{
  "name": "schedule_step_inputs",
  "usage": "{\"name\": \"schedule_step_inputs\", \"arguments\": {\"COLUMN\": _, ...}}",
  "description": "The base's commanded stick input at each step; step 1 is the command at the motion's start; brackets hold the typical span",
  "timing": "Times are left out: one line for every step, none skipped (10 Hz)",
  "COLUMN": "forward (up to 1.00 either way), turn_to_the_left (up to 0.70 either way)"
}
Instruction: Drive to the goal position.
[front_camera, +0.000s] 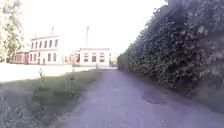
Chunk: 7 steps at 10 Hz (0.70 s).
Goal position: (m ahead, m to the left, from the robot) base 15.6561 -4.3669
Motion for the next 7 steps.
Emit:
{"name": "schedule_step_inputs", "arguments": {"forward": 0.70, "turn_to_the_left": 0.00}}
{"name": "schedule_step_inputs", "arguments": {"forward": 0.70, "turn_to_the_left": 0.00}}
{"name": "schedule_step_inputs", "arguments": {"forward": 0.70, "turn_to_the_left": 0.00}}
{"name": "schedule_step_inputs", "arguments": {"forward": 0.70, "turn_to_the_left": 0.00}}
{"name": "schedule_step_inputs", "arguments": {"forward": 0.70, "turn_to_the_left": 0.00}}
{"name": "schedule_step_inputs", "arguments": {"forward": 0.70, "turn_to_the_left": 0.00}}
{"name": "schedule_step_inputs", "arguments": {"forward": 0.70, "turn_to_the_left": 0.00}}
